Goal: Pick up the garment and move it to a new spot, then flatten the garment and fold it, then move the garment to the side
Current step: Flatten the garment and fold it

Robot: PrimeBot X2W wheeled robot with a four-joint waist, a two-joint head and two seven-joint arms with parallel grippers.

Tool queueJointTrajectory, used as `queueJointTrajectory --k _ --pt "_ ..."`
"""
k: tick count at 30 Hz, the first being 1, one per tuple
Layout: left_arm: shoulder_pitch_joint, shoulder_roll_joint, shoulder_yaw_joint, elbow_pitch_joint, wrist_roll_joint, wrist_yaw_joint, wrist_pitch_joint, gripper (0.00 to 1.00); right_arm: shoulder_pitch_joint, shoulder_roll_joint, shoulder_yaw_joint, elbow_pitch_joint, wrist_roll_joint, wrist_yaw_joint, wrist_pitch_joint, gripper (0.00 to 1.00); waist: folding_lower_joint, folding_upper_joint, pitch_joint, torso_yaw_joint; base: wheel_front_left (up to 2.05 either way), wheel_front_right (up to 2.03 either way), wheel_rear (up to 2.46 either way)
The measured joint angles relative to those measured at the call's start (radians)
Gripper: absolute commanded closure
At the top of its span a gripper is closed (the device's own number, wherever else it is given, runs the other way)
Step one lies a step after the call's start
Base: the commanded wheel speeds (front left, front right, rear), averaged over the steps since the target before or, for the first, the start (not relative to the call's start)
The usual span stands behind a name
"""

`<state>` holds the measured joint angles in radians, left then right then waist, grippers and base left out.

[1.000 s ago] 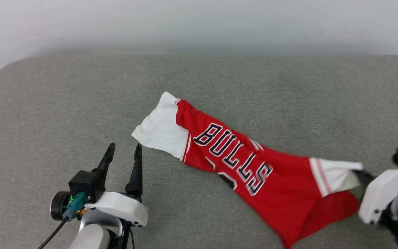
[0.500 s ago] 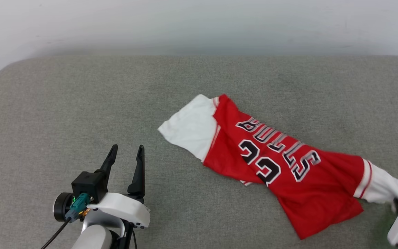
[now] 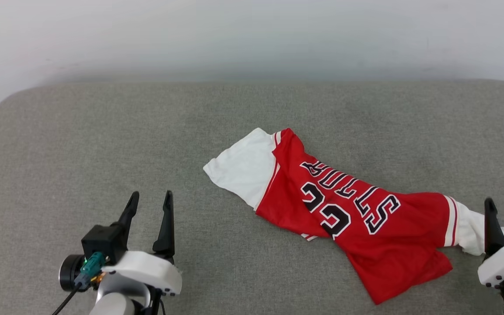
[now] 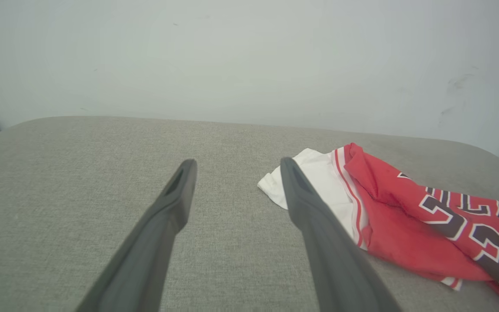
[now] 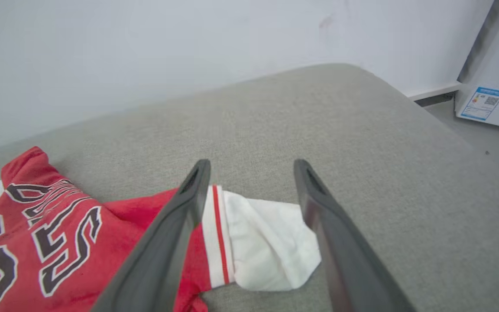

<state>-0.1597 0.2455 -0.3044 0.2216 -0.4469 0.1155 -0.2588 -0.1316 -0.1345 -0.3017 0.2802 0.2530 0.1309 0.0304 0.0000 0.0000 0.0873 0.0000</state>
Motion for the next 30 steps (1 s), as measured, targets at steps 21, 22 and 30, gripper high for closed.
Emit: queueJointTrajectory --k 21,22,30 --pt "0.043 0.068 0.019 -0.074 -0.005 0.043 0.065 0.00 0.216 0.079 0.233 -0.411 -0.081 0.000 -0.002 0.00 -0.0001 0.0000 -0.063 -0.016 0.00 0.00 0.00" --pt "0.019 0.071 0.016 -0.081 -0.006 0.038 0.079 0.00 0.215 0.079 0.237 -0.424 -0.081 0.000 -0.002 0.00 -0.0001 0.0000 -0.056 -0.019 0.00 0.00 0.00" --pt "-0.299 0.106 -0.028 -0.072 -0.026 -0.064 0.294 0.00 0.161 0.082 0.249 -0.472 -0.073 0.000 0.004 0.00 0.0000 0.0000 0.046 -0.048 0.00 0.00 0.00"
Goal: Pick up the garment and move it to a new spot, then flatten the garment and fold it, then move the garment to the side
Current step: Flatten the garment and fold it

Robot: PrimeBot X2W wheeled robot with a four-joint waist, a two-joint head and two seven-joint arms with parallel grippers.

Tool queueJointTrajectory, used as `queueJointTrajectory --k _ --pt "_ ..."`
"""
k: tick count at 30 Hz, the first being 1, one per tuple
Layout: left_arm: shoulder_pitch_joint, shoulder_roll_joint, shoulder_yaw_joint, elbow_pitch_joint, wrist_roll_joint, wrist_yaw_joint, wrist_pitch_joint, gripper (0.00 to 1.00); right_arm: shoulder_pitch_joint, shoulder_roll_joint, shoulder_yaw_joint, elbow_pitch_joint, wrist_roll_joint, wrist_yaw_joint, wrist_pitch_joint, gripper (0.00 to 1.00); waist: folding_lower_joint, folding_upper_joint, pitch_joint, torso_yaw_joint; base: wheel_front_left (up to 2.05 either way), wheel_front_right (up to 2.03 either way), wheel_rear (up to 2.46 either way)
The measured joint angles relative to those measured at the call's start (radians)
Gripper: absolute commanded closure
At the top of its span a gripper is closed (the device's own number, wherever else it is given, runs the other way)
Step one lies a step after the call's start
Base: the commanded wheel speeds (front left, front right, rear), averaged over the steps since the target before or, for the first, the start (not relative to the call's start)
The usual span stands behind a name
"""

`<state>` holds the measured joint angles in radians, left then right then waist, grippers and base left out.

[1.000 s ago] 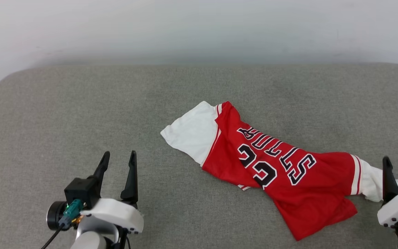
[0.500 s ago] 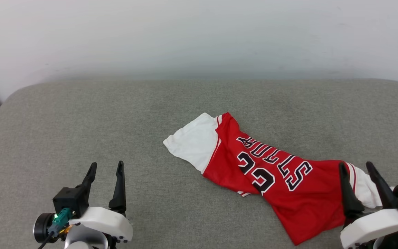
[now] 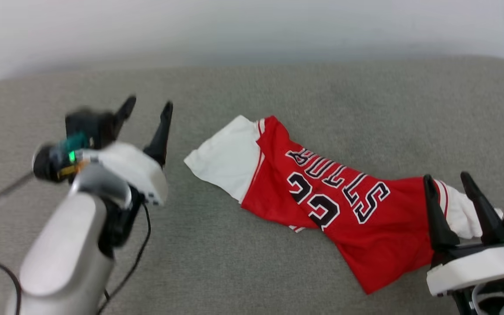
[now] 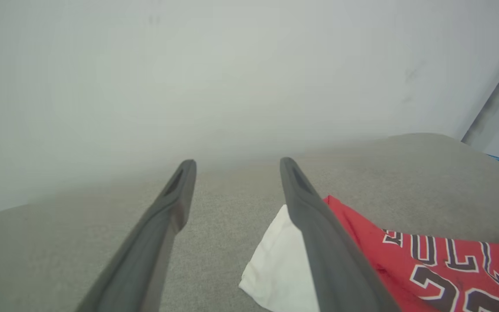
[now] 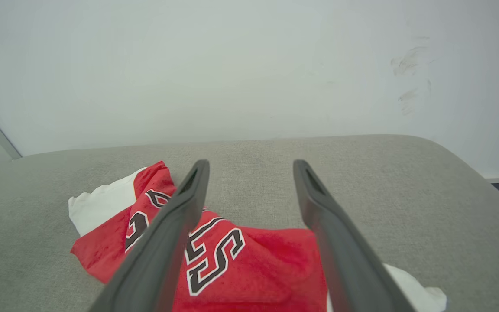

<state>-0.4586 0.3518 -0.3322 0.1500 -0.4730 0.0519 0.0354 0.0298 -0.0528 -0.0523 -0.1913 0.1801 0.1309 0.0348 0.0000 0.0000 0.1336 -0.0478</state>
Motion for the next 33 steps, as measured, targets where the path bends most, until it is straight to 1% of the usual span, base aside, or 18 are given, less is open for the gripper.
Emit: queueJointTrajectory --k 3,7,10,13,16,17,18,22,24,25,26,27,28,29,33 --pt "-0.118 0.024 -0.021 0.043 -0.023 -0.050 0.133 0.00 -0.035 0.000 0.007 -0.005 0.003 0.000 -0.011 0.00 0.0000 0.0000 0.050 -0.017 0.00 0.00 0.00" --pt "-0.224 0.049 -0.056 0.117 -0.070 -0.110 0.327 0.00 -0.071 0.001 0.026 -0.004 0.007 0.000 -0.030 0.00 0.0001 0.0000 0.112 -0.047 0.00 0.00 0.00" --pt "-0.267 0.064 -0.088 0.180 -0.098 -0.135 0.451 0.00 -0.088 0.001 0.036 0.009 0.021 0.000 -0.048 0.00 0.0001 0.0000 0.150 -0.074 0.00 0.00 0.00" --pt "-0.290 0.079 -0.118 0.243 -0.120 -0.149 0.559 0.00 -0.095 0.001 0.039 0.025 0.034 0.000 -0.063 0.00 0.0001 0.0000 0.182 -0.099 0.00 0.00 0.00" --pt "-0.311 0.091 -0.145 0.304 -0.132 -0.159 0.637 0.00 -0.109 0.001 0.049 0.044 0.046 0.000 -0.079 0.00 0.0001 0.0000 0.208 -0.120 0.00 0.00 0.00" --pt "-0.313 0.099 -0.159 0.345 -0.137 -0.163 0.679 0.00 -0.114 0.001 0.059 0.057 0.057 0.000 -0.087 0.00 0.0001 0.0000 0.220 -0.134 0.00 0.00 0.00" --pt "-0.313 0.099 -0.159 0.345 -0.137 -0.163 0.679 0.00 -0.114 0.001 0.059 0.057 0.057 0.000 -0.087 0.00 0.0001 0.0000 0.220 -0.134 0.00 0.00 0.00" --pt "-0.361 0.108 -0.184 0.412 -0.138 -0.167 0.771 0.00 -0.125 0.001 0.065 0.083 0.075 0.000 -0.098 0.00 0.0000 0.0000 0.236 -0.158 0.00 0.00 0.00" --pt "-0.378 0.103 -0.185 0.443 -0.151 -0.166 0.815 0.00 -0.127 0.001 0.068 0.094 0.079 0.000 -0.105 0.00 -0.0001 0.0000 0.239 -0.166 0.00 0.00 0.00" --pt "-0.387 0.100 -0.185 0.457 -0.161 -0.165 0.840 0.21 -0.127 0.001 0.069 0.100 0.084 0.000 -0.106 0.00 0.0000 0.0000 0.239 -0.169 0.00 0.00 0.00" --pt "-0.391 0.098 -0.185 0.469 -0.170 -0.165 0.855 0.69 -0.127 0.001 0.071 0.106 0.085 0.000 -0.107 0.00 -0.0001 0.0000 0.238 -0.171 0.00 0.00 0.00" --pt "-0.391 0.096 -0.184 0.475 -0.176 -0.165 0.859 1.00 -0.127 0.001 0.070 0.110 0.086 0.000 -0.108 0.00 0.0000 0.0000 0.236 -0.172 0.00 0.00 0.00" --pt "-0.390 0.091 -0.183 0.478 -0.179 -0.165 0.856 1.00 -0.127 0.001 0.071 0.114 0.092 0.000 -0.109 0.00 -0.0001 0.0000 0.233 -0.173 0.00 0.00 0.00" --pt "-0.385 0.091 -0.185 0.480 -0.174 -0.165 0.833 1.00 -0.127 0.001 0.070 0.119 0.094 0.000 -0.109 0.00 -0.0001 0.0000 0.229 -0.173 0.00 0.00 0.00" --pt "-0.327 0.079 -0.178 0.482 -0.148 -0.150 0.651 1.00 -0.127 0.002 0.062 0.132 0.098 0.000 -0.102 0.00 0.0000 0.0000 0.206 -0.165 0.00 0.00 0.00"
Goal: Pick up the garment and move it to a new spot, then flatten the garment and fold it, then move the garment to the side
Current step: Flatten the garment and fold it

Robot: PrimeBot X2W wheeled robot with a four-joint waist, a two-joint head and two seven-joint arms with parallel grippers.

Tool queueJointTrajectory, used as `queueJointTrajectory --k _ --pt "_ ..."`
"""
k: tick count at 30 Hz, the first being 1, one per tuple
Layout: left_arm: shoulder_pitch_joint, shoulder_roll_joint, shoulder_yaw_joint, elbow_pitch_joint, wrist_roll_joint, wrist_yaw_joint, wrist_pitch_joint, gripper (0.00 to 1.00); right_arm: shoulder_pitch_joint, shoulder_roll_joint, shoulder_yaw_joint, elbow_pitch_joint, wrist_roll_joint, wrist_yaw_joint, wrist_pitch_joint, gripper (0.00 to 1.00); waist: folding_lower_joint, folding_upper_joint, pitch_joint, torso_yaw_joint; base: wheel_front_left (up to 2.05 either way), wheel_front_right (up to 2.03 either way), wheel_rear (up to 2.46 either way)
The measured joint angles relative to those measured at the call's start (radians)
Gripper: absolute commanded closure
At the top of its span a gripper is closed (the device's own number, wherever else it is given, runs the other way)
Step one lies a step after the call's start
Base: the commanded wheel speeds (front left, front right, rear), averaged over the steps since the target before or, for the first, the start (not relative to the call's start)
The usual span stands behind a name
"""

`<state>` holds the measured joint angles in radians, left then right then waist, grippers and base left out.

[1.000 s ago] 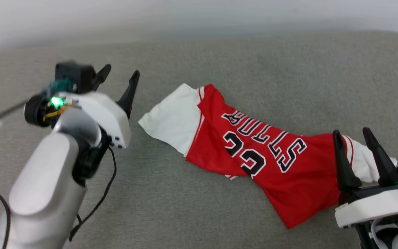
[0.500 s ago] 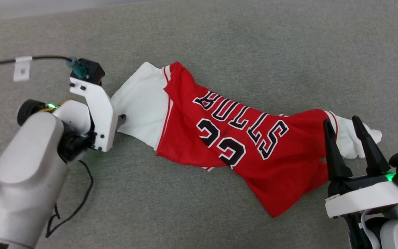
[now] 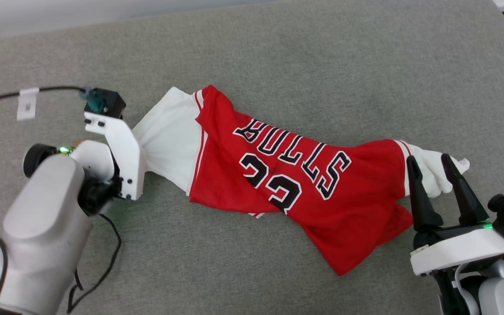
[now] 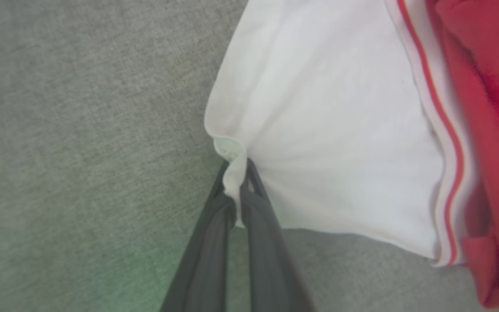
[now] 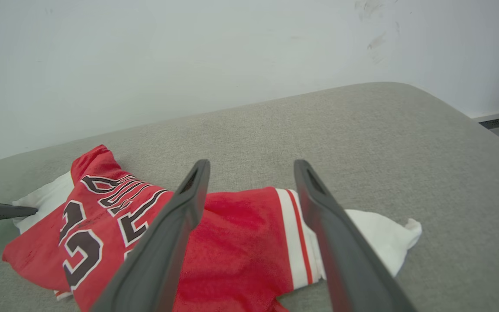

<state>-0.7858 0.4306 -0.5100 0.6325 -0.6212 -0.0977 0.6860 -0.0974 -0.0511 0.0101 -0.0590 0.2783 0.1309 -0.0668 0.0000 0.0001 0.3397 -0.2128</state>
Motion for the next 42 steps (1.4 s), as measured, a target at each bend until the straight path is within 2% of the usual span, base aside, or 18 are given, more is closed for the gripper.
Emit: queueJointTrajectory --k 9,14,18,22,27,34,35,36,42 --pt "0.103 -0.045 0.034 -0.048 0.045 0.060 -0.380 1.00 0.005 0.000 -0.099 0.051 0.030 0.000 0.096 0.00 0.0001 0.0000 -0.082 0.050 0.00 0.00 0.00" --pt "0.153 -0.055 0.055 -0.142 0.049 0.087 -0.499 1.00 -0.024 -0.017 -0.218 0.149 0.050 0.000 0.216 0.00 0.0001 0.0000 -0.114 0.084 0.00 0.00 0.00" --pt "0.177 -0.054 0.057 -0.240 0.061 0.110 -0.536 1.00 -0.097 -0.085 -0.293 0.257 0.089 0.000 0.337 0.00 0.0000 0.0000 -0.115 0.106 0.00 0.00 0.00" --pt "0.186 -0.043 0.055 -0.326 0.072 0.121 -0.541 1.00 -0.179 -0.146 -0.311 0.368 0.109 0.000 0.491 0.00 0.0000 -0.0001 -0.092 0.120 0.00 0.00 0.00" --pt "0.186 -0.039 0.044 -0.426 0.086 0.143 -0.530 1.00 -0.288 -0.175 -0.302 0.472 0.119 0.000 0.652 0.00 0.0001 0.0000 -0.049 0.141 0.00 0.00 0.00" --pt "0.187 -0.030 0.037 -0.485 0.090 0.145 -0.524 1.00 -0.395 -0.190 -0.312 0.587 0.103 0.000 0.772 0.00 0.0000 0.0000 -0.001 0.174 0.00 0.00 0.00" --pt "0.187 -0.028 0.038 -0.487 0.090 0.145 -0.524 1.00 -0.403 -0.192 -0.316 0.598 0.100 0.000 0.789 0.06 0.0000 0.0000 0.002 0.177 0.00 0.00 0.00" --pt "0.192 -0.022 0.040 -0.490 0.087 0.146 -0.525 1.00 -0.419 -0.194 -0.320 0.615 0.090 0.000 0.817 1.00 0.0000 0.0000 0.001 0.183 0.00 0.00 0.00" --pt "0.208 -0.003 0.052 -0.482 0.080 0.147 -0.542 1.00 -0.419 -0.196 -0.281 0.588 0.068 0.000 0.775 1.00 0.0001 0.0000 -0.030 0.180 0.00 0.00 0.00"
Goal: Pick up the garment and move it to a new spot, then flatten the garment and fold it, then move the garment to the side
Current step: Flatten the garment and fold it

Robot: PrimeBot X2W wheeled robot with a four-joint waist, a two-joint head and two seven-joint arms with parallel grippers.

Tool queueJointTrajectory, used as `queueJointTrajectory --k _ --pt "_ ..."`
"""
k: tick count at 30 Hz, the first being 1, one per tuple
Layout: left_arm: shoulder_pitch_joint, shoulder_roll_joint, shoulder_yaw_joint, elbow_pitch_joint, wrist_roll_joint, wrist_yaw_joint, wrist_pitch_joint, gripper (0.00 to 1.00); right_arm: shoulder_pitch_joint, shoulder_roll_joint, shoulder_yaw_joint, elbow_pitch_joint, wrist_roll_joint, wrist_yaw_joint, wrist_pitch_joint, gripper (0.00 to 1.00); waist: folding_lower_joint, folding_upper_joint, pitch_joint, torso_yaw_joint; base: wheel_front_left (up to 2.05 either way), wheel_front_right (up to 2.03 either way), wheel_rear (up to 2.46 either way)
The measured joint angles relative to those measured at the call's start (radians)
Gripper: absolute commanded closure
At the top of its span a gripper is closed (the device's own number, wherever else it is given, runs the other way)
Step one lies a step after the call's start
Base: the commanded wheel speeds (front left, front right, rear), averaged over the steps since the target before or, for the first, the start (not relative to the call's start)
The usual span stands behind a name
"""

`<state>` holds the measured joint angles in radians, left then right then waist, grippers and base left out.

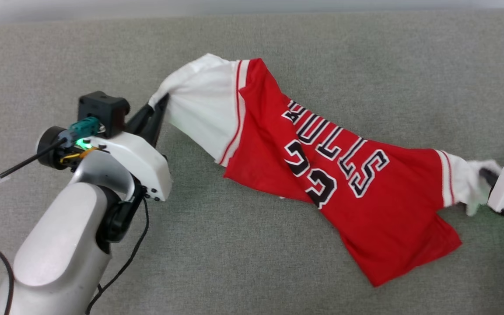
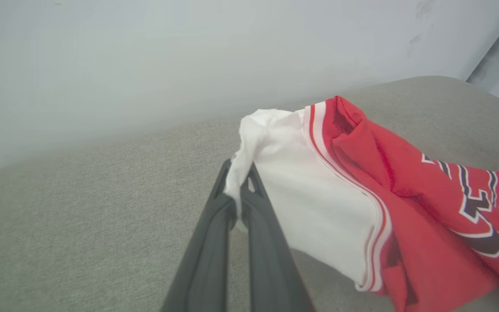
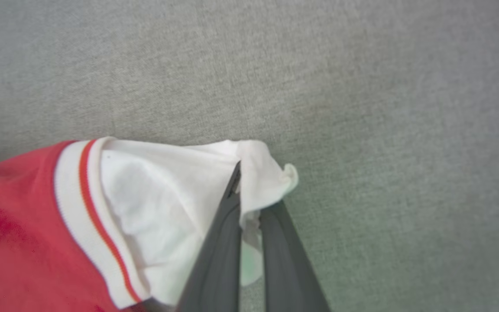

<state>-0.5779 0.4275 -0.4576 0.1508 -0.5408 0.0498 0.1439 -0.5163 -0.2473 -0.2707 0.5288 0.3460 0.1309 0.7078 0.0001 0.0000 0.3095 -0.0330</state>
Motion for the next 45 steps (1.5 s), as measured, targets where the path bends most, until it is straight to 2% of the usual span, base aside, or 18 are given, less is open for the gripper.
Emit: queueJointTrajectory --k 4,11,16,20,28,37,45 --pt "0.000 0.020 0.028 0.006 0.006 0.013 -0.042 1.00 -0.014 -0.028 0.025 -0.088 -0.024 0.000 -0.084 1.00 0.0000 0.0000 -0.040 -0.005 0.00 0.00 0.00" --pt "-0.030 0.033 0.063 0.039 -0.004 0.018 -0.077 1.00 -0.054 -0.058 0.031 -0.186 -0.053 0.000 -0.154 1.00 0.0000 0.0000 -0.127 -0.009 0.00 0.00 0.00" --pt "-0.118 0.024 0.072 0.099 -0.019 -0.009 -0.086 1.00 -0.117 -0.067 0.057 -0.190 -0.066 0.000 -0.160 1.00 -0.0001 0.0000 -0.169 -0.007 0.00 0.00 0.00" --pt "-0.217 0.003 0.072 0.201 -0.032 -0.047 -0.087 1.00 -0.194 -0.065 0.104 -0.159 -0.065 0.000 -0.158 1.00 -0.0001 0.0000 -0.164 -0.013 0.00 0.00 0.00" --pt "-0.485 -0.020 0.071 0.382 -0.019 -0.100 -0.110 1.00 -0.445 -0.062 0.171 -0.070 -0.071 0.000 -0.236 1.00 0.0000 0.0000 -0.085 -0.022 0.00 0.00 0.00" --pt "-0.837 0.000 0.121 0.497 0.020 -0.103 -0.236 1.00 -0.795 -0.048 0.212 -0.016 -0.141 0.000 -0.413 1.00 0.0000 0.0000 0.076 -0.028 0.00 0.00 0.00" --pt "-1.089 0.030 0.134 0.545 0.058 -0.116 -0.310 1.00 -1.066 -0.050 0.270 0.022 -0.179 0.000 -0.528 1.00 0.0001 0.0000 0.209 -0.031 0.00 0.00 0.00"
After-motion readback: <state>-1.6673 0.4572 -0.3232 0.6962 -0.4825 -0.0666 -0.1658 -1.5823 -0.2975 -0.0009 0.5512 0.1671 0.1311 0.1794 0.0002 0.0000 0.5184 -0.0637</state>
